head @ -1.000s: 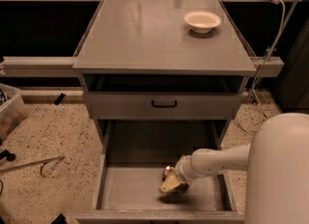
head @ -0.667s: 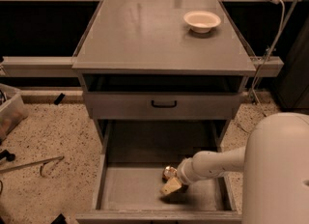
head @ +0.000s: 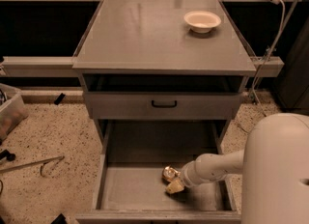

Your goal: Pick orange can from middle drawer and place on counter

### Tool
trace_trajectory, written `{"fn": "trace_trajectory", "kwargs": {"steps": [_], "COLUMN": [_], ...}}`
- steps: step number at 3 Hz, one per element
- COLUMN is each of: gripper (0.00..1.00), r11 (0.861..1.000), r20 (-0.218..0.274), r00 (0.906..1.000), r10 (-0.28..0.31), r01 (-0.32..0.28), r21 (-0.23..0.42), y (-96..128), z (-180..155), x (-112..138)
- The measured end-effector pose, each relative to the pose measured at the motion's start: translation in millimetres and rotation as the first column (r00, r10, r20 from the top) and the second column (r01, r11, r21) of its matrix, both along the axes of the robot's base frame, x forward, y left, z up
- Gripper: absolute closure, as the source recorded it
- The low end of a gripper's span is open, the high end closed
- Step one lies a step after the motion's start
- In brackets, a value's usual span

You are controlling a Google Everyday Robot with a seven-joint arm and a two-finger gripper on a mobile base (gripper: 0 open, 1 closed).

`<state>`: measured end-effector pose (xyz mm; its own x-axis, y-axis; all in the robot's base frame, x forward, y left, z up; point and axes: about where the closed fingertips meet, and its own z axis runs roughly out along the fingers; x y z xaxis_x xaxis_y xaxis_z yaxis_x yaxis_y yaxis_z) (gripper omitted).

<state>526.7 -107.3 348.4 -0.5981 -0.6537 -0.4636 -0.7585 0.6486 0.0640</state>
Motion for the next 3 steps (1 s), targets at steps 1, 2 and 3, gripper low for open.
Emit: {"fn": "trace_trajectory", "kwargs": {"steps": [1, 2, 3], "gripper": [0.57, 0.82, 1.00], "r11": [1.000, 1.000, 1.000], "r20": [0.000, 0.000, 0.004], "r00": [1.0000, 1.0000, 0.9999], "r10": [0.000, 0.000, 0.015], "r01": [0.000, 0.000, -0.015], "r21": [0.000, 0.000, 0.012], "y": [0, 0, 2], "z": [0, 3, 17], "x": [0, 0, -1]}}
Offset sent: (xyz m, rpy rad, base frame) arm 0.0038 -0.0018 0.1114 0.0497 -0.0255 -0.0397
